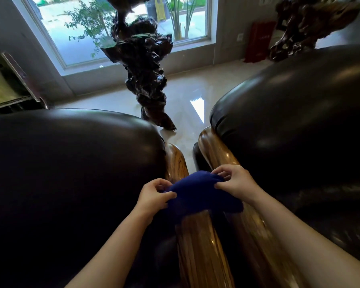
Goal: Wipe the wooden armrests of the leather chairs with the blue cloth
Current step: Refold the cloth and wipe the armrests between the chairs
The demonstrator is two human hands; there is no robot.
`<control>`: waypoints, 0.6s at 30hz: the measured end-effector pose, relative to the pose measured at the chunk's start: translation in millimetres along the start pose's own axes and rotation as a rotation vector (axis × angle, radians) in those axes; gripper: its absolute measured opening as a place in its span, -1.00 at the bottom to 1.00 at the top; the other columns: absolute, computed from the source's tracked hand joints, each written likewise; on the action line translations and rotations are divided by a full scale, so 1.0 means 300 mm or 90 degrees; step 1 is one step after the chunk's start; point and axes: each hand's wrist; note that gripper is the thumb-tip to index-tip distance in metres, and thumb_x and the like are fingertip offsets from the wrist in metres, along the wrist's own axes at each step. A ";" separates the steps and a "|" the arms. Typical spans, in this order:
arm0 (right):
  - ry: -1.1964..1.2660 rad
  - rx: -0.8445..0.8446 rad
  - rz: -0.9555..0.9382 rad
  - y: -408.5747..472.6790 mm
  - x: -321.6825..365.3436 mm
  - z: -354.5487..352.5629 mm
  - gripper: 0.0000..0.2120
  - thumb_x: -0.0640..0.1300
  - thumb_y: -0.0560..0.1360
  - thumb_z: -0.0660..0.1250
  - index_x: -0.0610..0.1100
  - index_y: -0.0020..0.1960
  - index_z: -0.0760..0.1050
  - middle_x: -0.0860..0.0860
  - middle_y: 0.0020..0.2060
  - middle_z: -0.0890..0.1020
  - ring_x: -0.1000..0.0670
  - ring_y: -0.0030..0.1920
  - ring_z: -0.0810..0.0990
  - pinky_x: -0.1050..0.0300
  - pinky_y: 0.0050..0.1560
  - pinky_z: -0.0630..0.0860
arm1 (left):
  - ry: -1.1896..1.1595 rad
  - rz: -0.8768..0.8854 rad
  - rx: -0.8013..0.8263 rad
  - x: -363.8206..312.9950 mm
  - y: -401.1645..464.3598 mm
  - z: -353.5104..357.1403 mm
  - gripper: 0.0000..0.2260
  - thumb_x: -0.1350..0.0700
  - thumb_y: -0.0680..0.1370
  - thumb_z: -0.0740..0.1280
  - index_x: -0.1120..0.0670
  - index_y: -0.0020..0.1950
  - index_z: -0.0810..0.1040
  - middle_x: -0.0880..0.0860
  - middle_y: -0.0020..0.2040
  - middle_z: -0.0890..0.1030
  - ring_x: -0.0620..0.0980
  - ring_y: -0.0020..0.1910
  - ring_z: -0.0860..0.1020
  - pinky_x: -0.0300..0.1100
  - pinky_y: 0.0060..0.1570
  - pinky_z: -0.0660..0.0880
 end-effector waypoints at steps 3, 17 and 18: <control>-0.035 -0.024 -0.018 -0.067 0.114 -0.094 -0.75 -0.25 0.36 0.41 0.03 -0.03 0.57 0.02 -0.10 0.63 0.06 -0.05 0.58 0.14 -0.07 0.54 | -0.022 0.027 0.009 -0.109 -0.101 -0.008 -0.82 0.28 0.40 0.40 0.09 -0.05 0.56 0.10 -0.03 0.61 0.01 -0.09 0.61 -0.24 -0.31 0.56; 0.025 -0.091 -0.034 -0.429 0.138 -0.552 -0.74 -0.25 0.38 0.39 0.07 -0.03 0.56 0.11 -0.10 0.63 0.13 -0.04 0.58 0.17 -0.05 0.55 | -0.071 0.114 -0.065 -0.394 -0.473 0.413 -0.84 0.29 0.42 0.38 0.10 -0.04 0.54 0.08 -0.08 0.60 0.01 -0.08 0.60 -0.27 -0.28 0.58; 0.029 -0.087 -0.031 -0.432 0.091 -0.587 -0.74 -0.25 0.39 0.38 0.05 -0.01 0.56 0.11 -0.09 0.63 0.13 -0.03 0.58 0.17 -0.06 0.55 | -0.067 0.123 -0.080 -0.390 -0.469 0.481 -0.84 0.28 0.42 0.38 0.07 -0.07 0.54 0.04 -0.10 0.60 -0.05 -0.10 0.60 -0.33 -0.35 0.55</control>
Point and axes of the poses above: each hand's wrist, its own y-axis towards the middle knuckle, its own z-axis out of the palm, x = y × z
